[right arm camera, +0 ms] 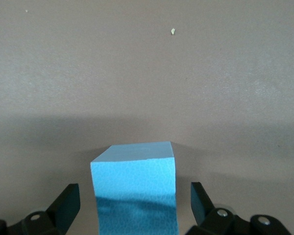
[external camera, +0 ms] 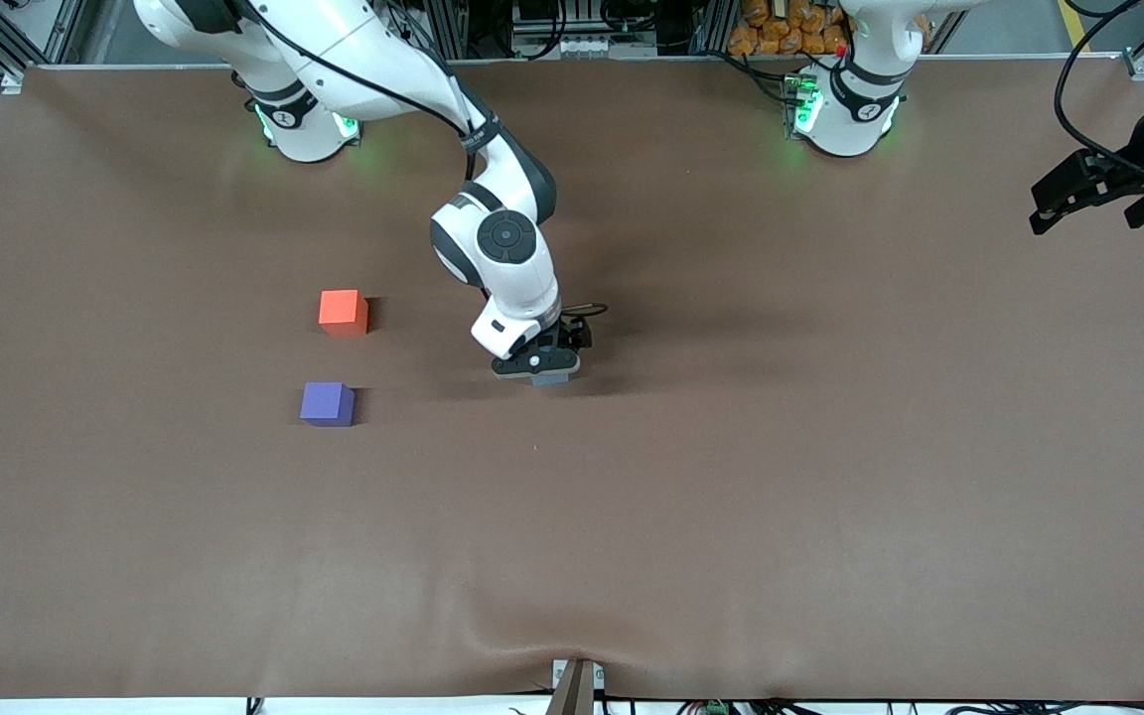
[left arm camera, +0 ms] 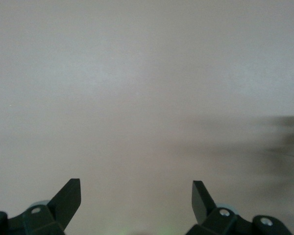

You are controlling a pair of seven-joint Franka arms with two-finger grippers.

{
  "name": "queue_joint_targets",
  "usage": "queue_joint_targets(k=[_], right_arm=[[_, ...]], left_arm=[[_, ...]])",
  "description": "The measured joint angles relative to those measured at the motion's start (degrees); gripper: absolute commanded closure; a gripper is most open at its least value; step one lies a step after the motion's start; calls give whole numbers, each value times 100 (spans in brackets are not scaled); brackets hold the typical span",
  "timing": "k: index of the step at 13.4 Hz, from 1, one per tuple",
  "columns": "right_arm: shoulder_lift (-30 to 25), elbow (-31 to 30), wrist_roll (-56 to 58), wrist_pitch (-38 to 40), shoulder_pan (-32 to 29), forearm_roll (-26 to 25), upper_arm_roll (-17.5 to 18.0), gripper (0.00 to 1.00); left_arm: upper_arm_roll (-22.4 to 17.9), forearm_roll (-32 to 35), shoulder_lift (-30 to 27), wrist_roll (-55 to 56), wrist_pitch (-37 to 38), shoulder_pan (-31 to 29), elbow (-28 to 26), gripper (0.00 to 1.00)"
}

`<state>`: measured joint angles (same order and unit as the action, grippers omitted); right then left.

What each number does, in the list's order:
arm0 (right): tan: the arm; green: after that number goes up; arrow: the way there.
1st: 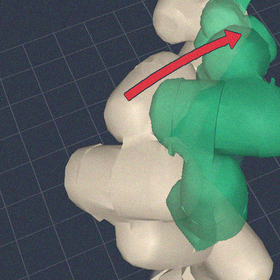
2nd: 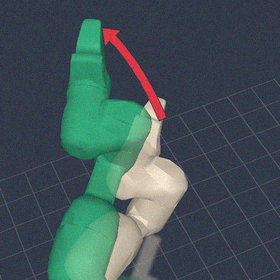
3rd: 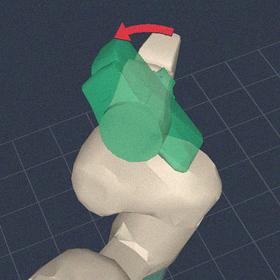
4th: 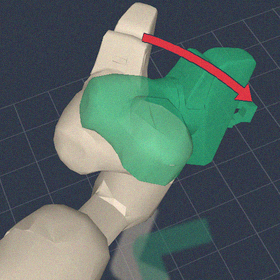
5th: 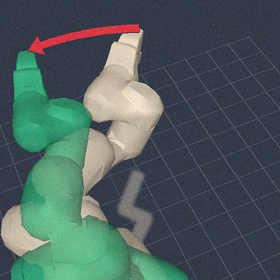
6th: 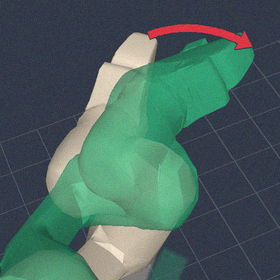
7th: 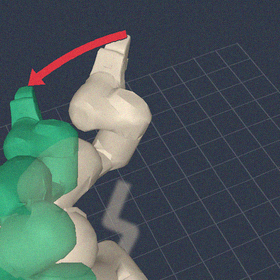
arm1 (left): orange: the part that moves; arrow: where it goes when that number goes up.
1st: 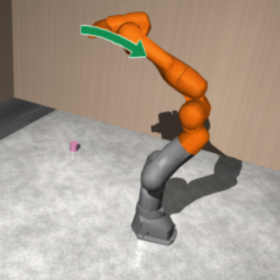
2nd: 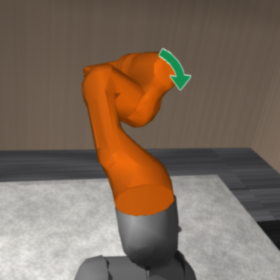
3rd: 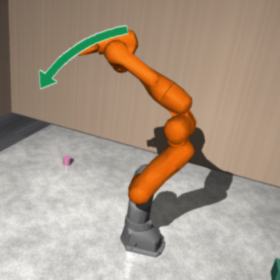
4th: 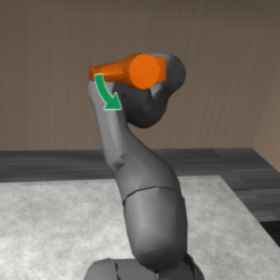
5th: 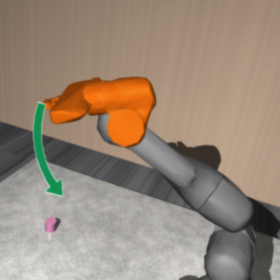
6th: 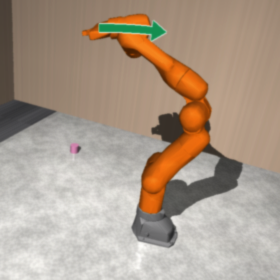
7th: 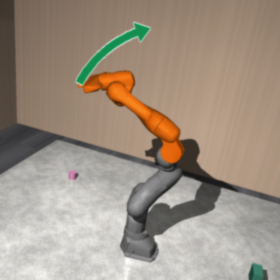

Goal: Place blue block between orange and purple blocks
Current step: 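Carry the light-blue block with the right gripper toward the orange block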

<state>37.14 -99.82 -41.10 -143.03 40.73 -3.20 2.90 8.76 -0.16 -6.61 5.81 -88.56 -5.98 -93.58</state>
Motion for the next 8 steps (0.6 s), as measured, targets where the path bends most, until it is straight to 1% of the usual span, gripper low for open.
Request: queue_joint_targets(k=[1,3,5,6,7,8], right_arm=[[19,9,11,0,4,-118,3,99],[56,29,3,0,10,-402,14,100],[51,131,-1,69,9,-429,9,100],[10,230,-6,319,0,-433,-3,100],[-129,349,-19,817,-41,-434,-20,100],[-390,455,-23,1438,-129,-434,-34,100]], left_arm=[[-21,-75,0,0,7,-8,0,0],[-43,-113,-1,0,36,-10,0,0],[-44,-115,-6,0,70,-10,0,0],[-43,-115,-9,0,89,-10,0,0],[-44,-115,-11,0,101,-10,-1,0],[-45,-116,-13,0,106,-10,-3,0]])
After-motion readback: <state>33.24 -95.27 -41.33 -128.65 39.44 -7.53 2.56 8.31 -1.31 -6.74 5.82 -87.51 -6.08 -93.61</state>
